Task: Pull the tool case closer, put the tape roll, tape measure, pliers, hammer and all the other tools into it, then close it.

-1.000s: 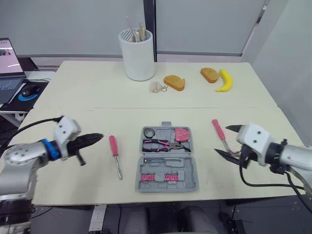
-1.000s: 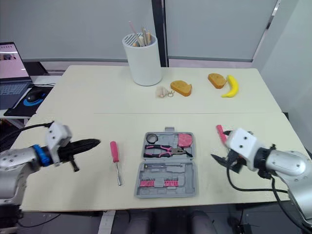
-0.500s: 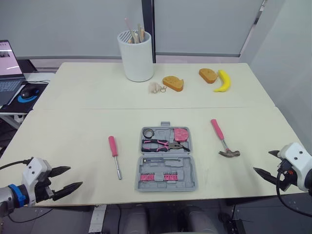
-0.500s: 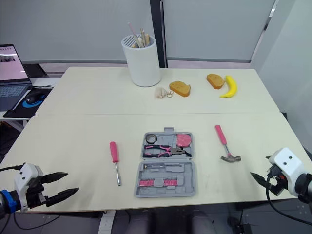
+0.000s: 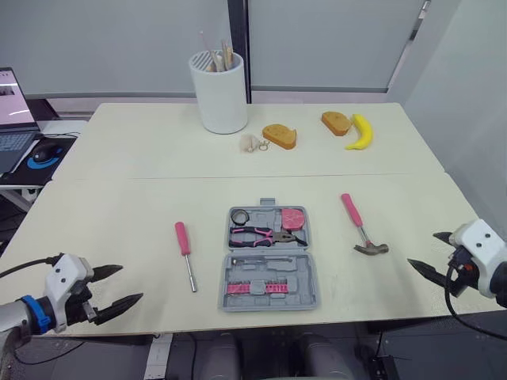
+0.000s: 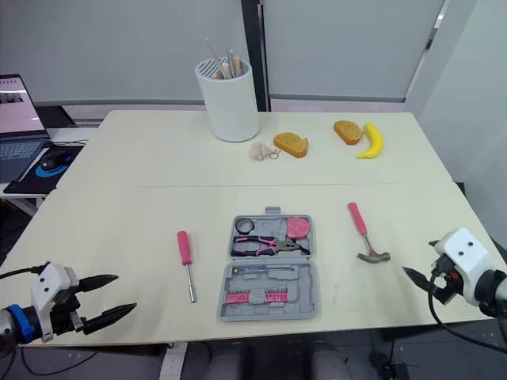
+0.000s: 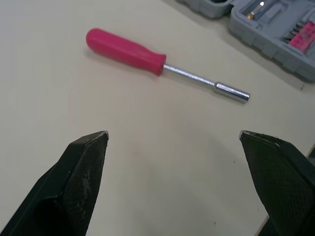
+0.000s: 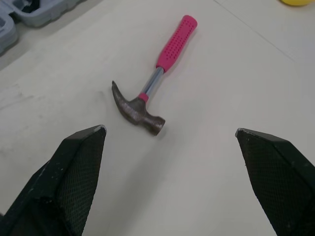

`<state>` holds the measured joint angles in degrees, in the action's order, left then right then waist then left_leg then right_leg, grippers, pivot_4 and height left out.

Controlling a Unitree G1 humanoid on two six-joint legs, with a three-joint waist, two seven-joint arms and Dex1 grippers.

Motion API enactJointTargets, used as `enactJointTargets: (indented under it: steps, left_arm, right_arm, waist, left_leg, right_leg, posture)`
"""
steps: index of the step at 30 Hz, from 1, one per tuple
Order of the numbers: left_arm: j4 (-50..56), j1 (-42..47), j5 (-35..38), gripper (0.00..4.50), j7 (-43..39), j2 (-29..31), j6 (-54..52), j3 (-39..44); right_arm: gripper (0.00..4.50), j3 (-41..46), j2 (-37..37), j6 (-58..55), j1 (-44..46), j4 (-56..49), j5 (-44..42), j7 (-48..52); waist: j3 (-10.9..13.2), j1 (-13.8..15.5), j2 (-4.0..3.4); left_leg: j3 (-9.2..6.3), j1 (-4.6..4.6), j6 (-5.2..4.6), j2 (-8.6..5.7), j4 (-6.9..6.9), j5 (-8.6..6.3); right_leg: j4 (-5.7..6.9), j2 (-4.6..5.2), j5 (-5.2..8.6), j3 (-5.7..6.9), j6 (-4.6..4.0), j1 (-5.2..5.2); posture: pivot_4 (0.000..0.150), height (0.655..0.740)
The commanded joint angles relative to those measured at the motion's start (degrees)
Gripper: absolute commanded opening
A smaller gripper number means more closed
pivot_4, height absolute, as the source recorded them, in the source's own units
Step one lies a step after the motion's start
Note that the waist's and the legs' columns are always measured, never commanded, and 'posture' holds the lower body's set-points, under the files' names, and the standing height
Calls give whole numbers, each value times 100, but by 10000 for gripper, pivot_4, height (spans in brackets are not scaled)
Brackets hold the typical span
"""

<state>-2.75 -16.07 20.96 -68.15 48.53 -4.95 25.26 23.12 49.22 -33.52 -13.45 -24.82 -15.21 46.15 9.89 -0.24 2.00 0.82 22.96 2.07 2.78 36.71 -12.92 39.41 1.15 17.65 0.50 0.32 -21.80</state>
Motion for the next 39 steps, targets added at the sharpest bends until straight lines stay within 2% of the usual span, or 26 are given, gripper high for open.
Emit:
enactJointTargets:
  steps: [1, 3, 11, 22, 28, 31, 35, 39]
  left_arm:
    - [689, 416, 290, 44347, -83, 11, -122, -340]
    - [953, 646, 382, 44347, -157, 12, -164, -564]
    - [1629, 1434, 705, 44347, -505, 31, -393, -1371]
    - [1626, 1893, 792, 44347, -1060, -205, 16, -1936]
    - [1590, 1897, 721, 44347, -1062, -258, 139, -1991]
    - [1547, 1926, 689, 45000, -1028, -263, 192, -2012]
    - [1472, 1996, 657, 45000, -1005, -271, 243, -2061]
    - [1416, 2075, 614, 45000, -981, -300, 290, -2127]
  right_arm:
    - [45000, -353, -212, -304, 495, -98, 20, -451]
    - [45000, -543, -411, -537, 803, -68, 16, -717]
    - [45000, -1188, -1254, -1362, 1821, 285, 115, -1699]
    - [45000, -2059, -2002, -1314, 2957, 2096, 734, -2508]
    - [45000, -2089, -2149, -1323, 3217, 2688, 808, -2630]
    - [38843, -2086, -2137, -1351, 3227, 2708, 774, -2603]
    - [25115, -2093, -2147, -1381, 3182, 2664, 773, -2632]
    - [15510, -2176, -2215, -1461, 3131, 2677, 813, -2708]
  waist:
    - [0, 0, 0]
    - [0, 2, 0]
    - [1, -27, -2]
    - [2, -30, -4]
    - [2, -34, -4]
    - [2, -34, -5]
    - [2, -35, -5]
    - [2, -34, -5]
  left_leg:
    - [0, 1, 0, -1, 0, 0]
    - [0, 3, 0, -2, 1, 0]
    - [-1, 1, 0, -1, -4, 0]
    - [5, 4, 0, -6, -3, 0]
    - [5, 11, 0, -5, -4, 0]
    - [5, 11, 0, -5, -4, 0]
    - [7, 10, 0, -4, -4, 0]
    - [6, 11, 0, -4, -4, 0]
  right_leg:
    - [-1, 0, 0, 0, 0, 0]
    - [0, 0, -14, -1, -23, 1]
    - [4, -10, -16, -3, -26, -3]
    - [7, -32, -17, -9, -27, -9]
    - [9, -35, -17, -12, -27, -18]
    - [9, -34, -17, -11, -27, -19]
    - [10, -35, -17, -12, -27, -20]
    - [10, -36, -17, -12, -27, -20]
  posture:
    - [1500, 7400]
    - [1500, 7400]
    - [1500, 7400]
    - [1500, 7400]
    - [1500, 7400]
    - [1500, 7400]
    - [1500, 7400]
    - [1500, 7400]
